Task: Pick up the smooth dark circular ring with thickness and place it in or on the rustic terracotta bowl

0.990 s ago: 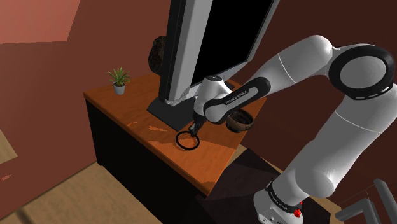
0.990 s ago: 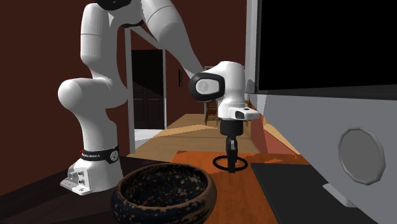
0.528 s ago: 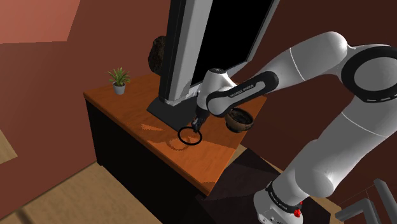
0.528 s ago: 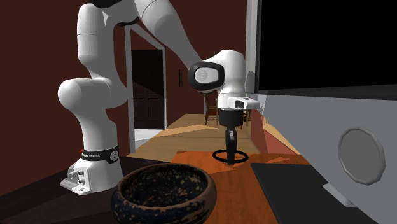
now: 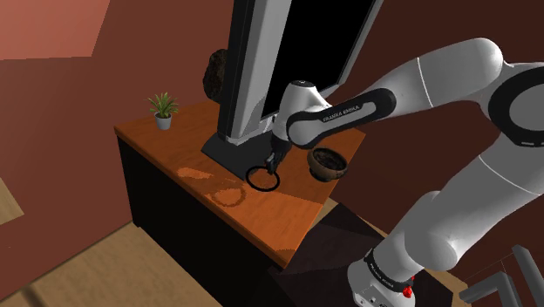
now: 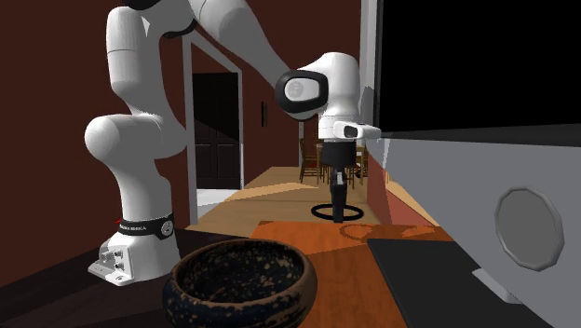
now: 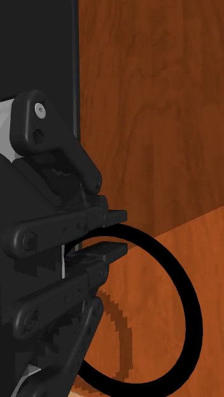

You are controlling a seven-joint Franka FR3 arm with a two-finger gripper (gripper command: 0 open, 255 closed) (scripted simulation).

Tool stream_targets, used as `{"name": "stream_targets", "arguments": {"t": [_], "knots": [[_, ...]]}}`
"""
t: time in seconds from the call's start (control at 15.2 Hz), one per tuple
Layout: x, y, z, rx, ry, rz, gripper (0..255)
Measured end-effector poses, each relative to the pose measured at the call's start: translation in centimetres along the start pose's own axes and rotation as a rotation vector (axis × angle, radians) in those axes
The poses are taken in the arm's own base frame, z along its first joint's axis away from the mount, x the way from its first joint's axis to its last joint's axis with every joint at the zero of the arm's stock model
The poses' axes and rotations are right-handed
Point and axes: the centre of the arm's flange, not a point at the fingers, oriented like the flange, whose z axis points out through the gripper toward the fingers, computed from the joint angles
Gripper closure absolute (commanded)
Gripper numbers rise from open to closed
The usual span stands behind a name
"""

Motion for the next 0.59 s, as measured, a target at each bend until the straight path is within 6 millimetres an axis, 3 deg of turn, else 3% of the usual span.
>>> {"name": "stream_targets", "arguments": {"t": [0.59], "knots": [[0.0, 0.2, -4.7, 0.0, 0.0, 0.0, 255]]}}
